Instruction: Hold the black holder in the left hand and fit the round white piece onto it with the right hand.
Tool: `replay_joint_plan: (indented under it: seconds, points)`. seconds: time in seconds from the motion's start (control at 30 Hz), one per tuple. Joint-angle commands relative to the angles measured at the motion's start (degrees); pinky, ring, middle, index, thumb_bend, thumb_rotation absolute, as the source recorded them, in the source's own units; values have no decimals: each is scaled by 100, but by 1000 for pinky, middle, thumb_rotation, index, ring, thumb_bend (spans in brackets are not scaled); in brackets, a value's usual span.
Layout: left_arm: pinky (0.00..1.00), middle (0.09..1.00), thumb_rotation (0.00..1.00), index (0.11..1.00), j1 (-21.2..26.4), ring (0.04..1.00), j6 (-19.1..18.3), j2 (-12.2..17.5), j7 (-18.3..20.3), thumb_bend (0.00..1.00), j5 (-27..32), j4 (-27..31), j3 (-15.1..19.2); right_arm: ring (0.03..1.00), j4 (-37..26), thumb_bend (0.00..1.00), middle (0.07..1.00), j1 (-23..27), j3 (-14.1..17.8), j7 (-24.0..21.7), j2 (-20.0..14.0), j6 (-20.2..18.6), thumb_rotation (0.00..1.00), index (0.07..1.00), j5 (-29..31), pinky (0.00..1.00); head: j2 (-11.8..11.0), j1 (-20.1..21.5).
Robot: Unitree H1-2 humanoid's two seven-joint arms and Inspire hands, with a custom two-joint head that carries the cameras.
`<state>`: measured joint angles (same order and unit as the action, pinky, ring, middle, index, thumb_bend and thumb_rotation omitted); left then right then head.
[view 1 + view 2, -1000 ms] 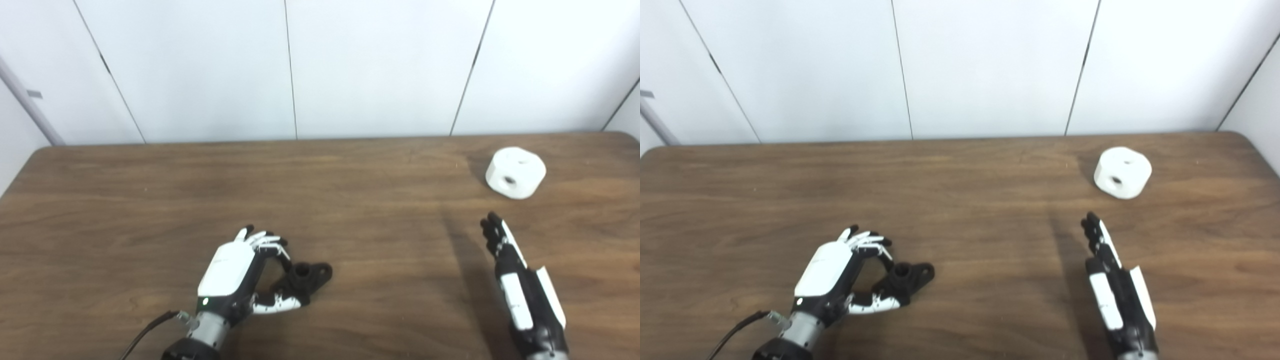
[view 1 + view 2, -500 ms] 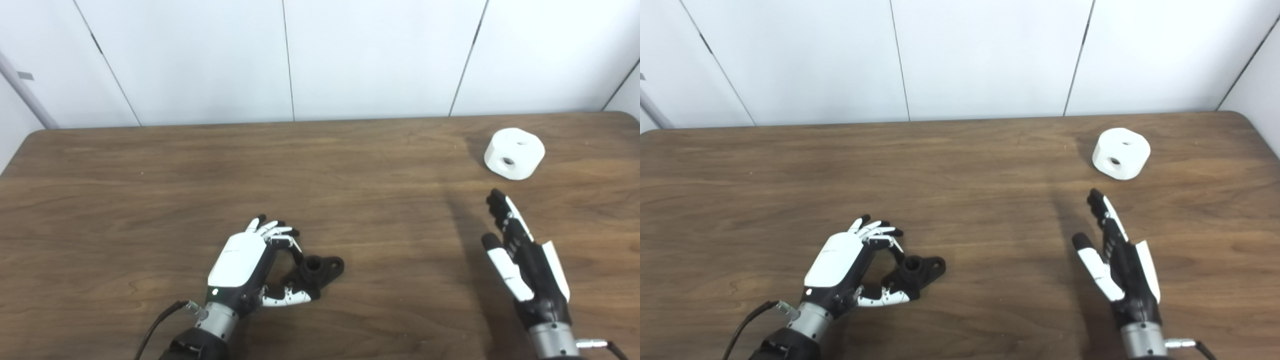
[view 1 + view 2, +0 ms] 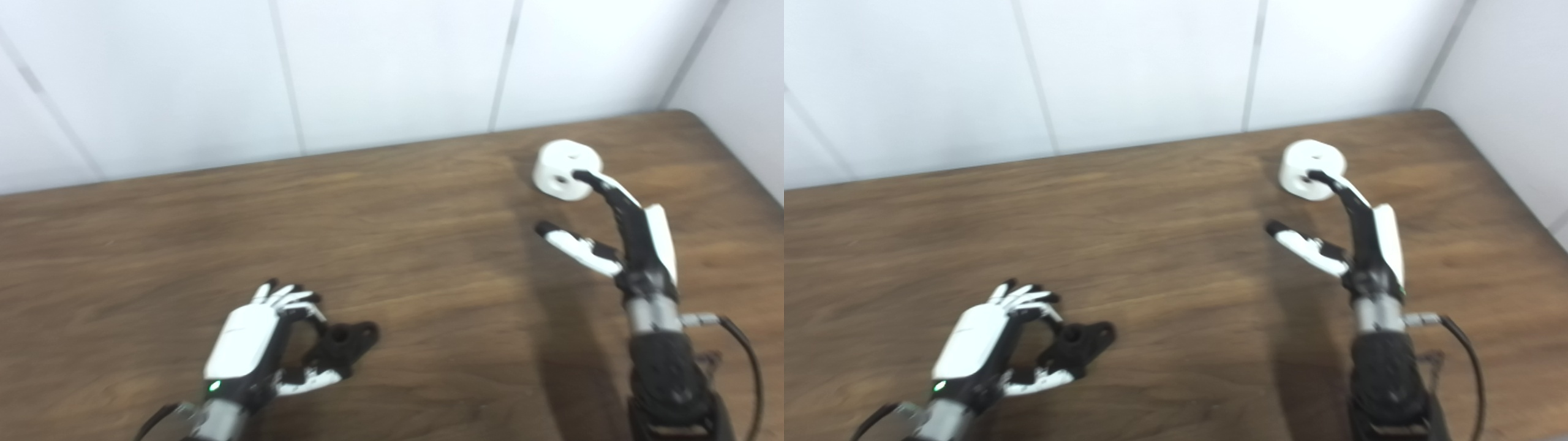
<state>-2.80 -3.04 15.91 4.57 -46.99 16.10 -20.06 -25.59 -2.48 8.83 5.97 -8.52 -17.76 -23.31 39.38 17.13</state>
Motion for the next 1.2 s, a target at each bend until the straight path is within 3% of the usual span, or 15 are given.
replay_joint_plan:
  seconds: [0.0, 0.4, 0.6, 0.77, 0.83, 1.0, 1.17]
  points:
    - [1000, 783, 50, 485, -7, 872, 183, 122, -101, 522, -16, 21, 110, 915, -120, 721, 865, 267, 107, 133, -74, 47, 381, 752, -74, 963, -42, 97]
    - [956, 764, 47, 485, -24, 841, 380, 115, 10, 521, -28, -23, 313, 911, 546, 763, 900, 1185, 170, 105, -581, -446, 351, 770, -737, 1000, -302, 394]
    - [942, 763, 46, 485, -35, 838, 394, 99, 62, 521, -35, -31, 327, 917, 1206, 807, 919, 1642, 178, 71, -892, -463, 292, 782, -719, 893, -338, 405]
    - [933, 762, 46, 485, -37, 837, 388, 98, 58, 521, -50, -40, 350, 947, 1775, 848, 942, 2021, 22, -191, -1242, -781, 305, 807, -808, 893, -358, 383]
    - [933, 762, 46, 485, -36, 838, 379, 99, 68, 521, -51, -33, 359, 965, 2013, 901, 959, 2179, -70, -322, -1379, -889, 316, 829, -936, 950, -378, 379]
    - [936, 765, 46, 485, -35, 839, 374, 106, 92, 521, -48, -17, 377, 999, 2423, 987, 991, 2470, -183, -684, -1533, -914, 343, 843, -1438, 999, -376, 372]
    - [930, 766, 46, 485, -30, 837, 407, 118, 94, 521, -41, -23, 379, 1000, 2599, 1000, 1000, 2660, -220, -1195, -1622, -914, 357, 865, -1955, 1000, -368, 369]
